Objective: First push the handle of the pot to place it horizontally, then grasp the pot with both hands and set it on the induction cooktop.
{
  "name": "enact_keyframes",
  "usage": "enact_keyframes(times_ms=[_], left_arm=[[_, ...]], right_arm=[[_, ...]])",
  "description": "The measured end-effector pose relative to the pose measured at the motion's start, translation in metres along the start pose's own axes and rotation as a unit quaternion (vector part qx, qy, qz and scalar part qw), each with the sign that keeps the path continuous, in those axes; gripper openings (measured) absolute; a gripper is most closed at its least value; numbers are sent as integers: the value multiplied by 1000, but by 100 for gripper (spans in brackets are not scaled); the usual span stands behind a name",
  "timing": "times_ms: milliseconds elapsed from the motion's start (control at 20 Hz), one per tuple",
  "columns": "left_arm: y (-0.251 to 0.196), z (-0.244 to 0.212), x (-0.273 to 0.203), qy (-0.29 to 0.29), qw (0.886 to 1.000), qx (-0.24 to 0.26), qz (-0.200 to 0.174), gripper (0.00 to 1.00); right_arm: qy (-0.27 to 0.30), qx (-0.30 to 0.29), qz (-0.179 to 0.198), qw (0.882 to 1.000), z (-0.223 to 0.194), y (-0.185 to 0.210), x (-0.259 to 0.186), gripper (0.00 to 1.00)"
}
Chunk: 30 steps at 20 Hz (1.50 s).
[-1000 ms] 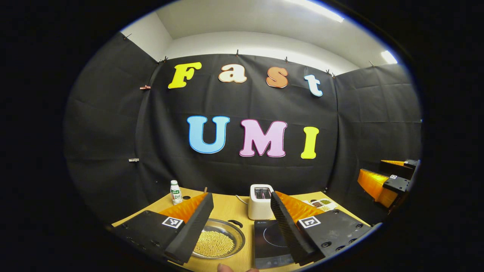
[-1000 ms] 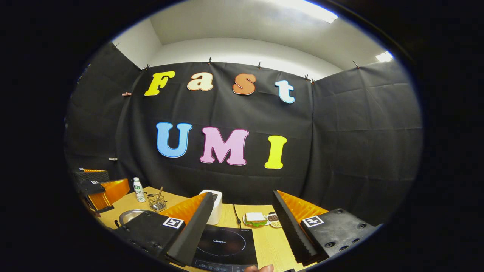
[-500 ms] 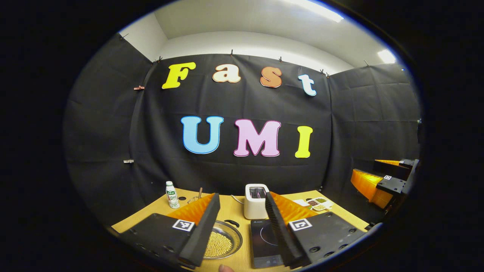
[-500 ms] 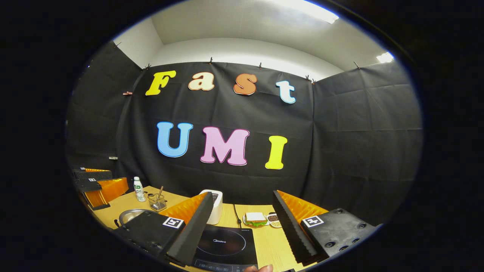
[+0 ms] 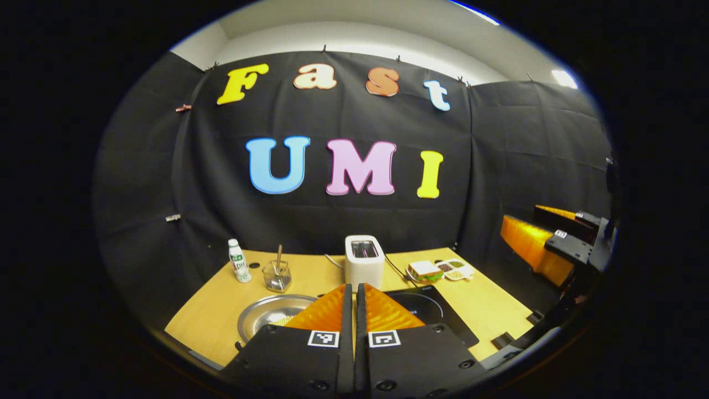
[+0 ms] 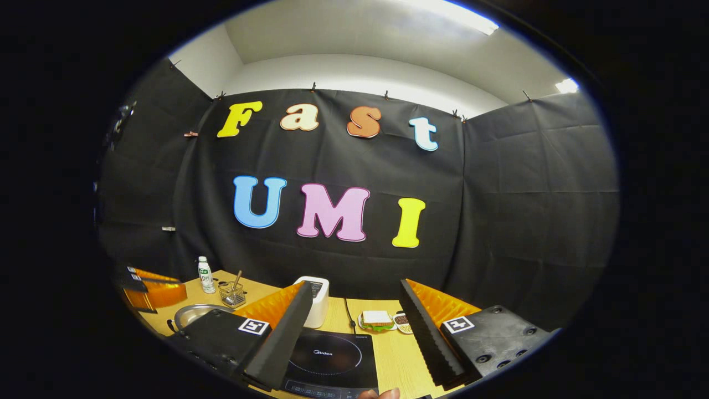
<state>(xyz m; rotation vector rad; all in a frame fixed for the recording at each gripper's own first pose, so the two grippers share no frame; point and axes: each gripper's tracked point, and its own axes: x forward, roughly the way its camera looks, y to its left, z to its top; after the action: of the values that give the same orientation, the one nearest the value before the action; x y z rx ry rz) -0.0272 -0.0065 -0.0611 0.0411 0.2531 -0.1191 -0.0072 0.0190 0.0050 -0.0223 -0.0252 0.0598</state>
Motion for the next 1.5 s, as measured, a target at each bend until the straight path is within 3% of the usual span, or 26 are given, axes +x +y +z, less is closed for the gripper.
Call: enact_keyframes(times_ms=[200, 400, 750, 950, 1150, 1500], left_arm=[[16, -62, -3, 105, 994, -1, -1, 5], [30, -123, -16, 199, 979, -42, -18, 5], [84, -188, -19, 311, 942, -124, -32, 5], [120, -218, -12, 374, 911, -169, -25, 5], [150, -239, 1, 414, 888, -201, 1, 5], [178, -261, 19, 442, 865, -234, 41, 5]], right_arm=[[9, 4, 6, 1000, -8, 5, -1, 98], [17, 0, 11, 1000, -14, 10, -2, 98], [29, -7, 9, 1000, -26, 10, 0, 96], [31, -6, 2, 999, -27, 6, 2, 98], [36, -4, -5, 999, -32, 3, 4, 96], [40, -6, -17, 999, -35, -2, 8, 96]])
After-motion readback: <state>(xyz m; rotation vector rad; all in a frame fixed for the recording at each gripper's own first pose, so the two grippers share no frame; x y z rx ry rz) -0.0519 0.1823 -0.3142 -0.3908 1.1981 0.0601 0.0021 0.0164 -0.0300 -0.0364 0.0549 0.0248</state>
